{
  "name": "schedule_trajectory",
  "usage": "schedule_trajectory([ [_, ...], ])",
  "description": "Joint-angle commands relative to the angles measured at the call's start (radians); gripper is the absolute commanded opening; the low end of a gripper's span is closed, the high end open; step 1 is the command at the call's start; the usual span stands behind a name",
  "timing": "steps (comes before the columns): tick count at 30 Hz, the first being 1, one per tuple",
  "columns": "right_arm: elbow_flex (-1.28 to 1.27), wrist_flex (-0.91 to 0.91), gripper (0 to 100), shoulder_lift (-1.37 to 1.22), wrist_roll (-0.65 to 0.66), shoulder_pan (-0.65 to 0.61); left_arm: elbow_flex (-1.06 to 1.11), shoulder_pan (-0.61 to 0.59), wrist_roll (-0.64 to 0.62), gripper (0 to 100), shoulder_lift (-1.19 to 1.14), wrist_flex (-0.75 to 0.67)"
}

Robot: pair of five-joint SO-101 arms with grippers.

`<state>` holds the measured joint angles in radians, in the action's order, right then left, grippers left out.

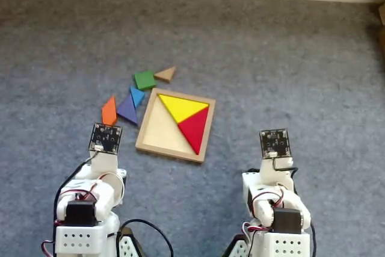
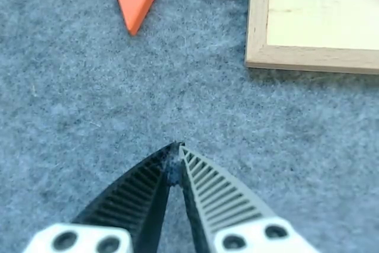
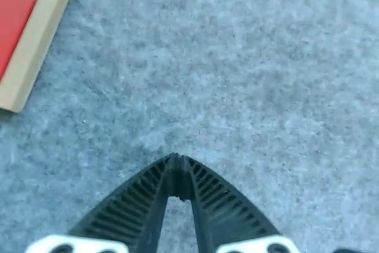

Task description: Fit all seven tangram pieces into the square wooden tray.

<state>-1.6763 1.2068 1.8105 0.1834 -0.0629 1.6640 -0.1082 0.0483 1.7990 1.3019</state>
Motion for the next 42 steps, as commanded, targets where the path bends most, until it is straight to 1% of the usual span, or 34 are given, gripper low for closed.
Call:
schedule_trajectory([
  [1, -0.143, 0.008, 1.6, -0.013, 0.0, 0.012, -0.076, -0.015, 0.002, 1, -0.001, 0.003],
  [4, -0.143, 0.008, 1.6, -0.013, 0.0, 0.012, -0.12, -0.015, 0.009, 1, -0.001, 0.003],
  [5, -0.143, 0.008, 1.6, -0.013, 0.0, 0.012, -0.131, -0.015, 0.049, 1, -0.001, 0.003],
  [6, -0.143, 0.008, 1.6, -0.013, 0.0, 0.012, -0.142, -0.015, 0.123, 1, -0.001, 0.003],
  [9, -0.143, 0.008, 1.6, -0.013, 0.0, 0.012, -0.176, -0.015, 0.42, 1, -0.001, -0.003],
  [10, -0.143, 0.008, 1.6, -0.013, 0.0, 0.012, -0.196, -0.015, 0.502, 1, -0.001, -0.002],
  [11, -0.143, 0.008, 1.6, -0.013, 0.0, 0.012, -0.214, -0.015, 0.545, 1, -0.001, 0.003],
  [16, -0.143, 0.008, 1.6, -0.013, 0.0, 0.012, -0.305, -0.015, 0.523, 1, -0.001, 0.005],
  [20, -0.143, 0.008, 1.6, -0.013, 0.0, 0.012, -0.401, -0.015, 0.525, 1, -0.01, 0.048],
  [22, -0.143, 0.008, 1.6, -0.013, 0.0, 0.012, -0.458, -0.033, 0.525, 1, -0.012, 0.071],
  [24, -0.143, 0.008, 1.6, -0.013, 0.0, 0.012, -0.516, -0.07, 0.525, 4, -0.013, 0.089],
  [27, -0.143, 0.008, 1.6, -0.013, 0.0, 0.012, -0.588, -0.117, 0.525, 13, -0.013, 0.117],
  [32, -0.143, 0.008, 1.6, -0.013, 0.0, 0.012, -0.616, -0.133, 0.548, 14, -0.025, 0.126],
  [36, -0.143, 0.008, 1.6, -0.013, 0.0, 0.012, -0.639, -0.134, 0.566, 14, -0.179, 0.124],
  [40, -0.143, 0.008, 1.6, -0.013, 0.0, 0.012, -0.736, -0.134, 0.566, 15, -0.427, 0.121],
  [42, -0.143, 0.008, 1.6, -0.013, 0.0, 0.012, -0.799, -0.134, 0.565, 18, -0.552, 0.118],
])
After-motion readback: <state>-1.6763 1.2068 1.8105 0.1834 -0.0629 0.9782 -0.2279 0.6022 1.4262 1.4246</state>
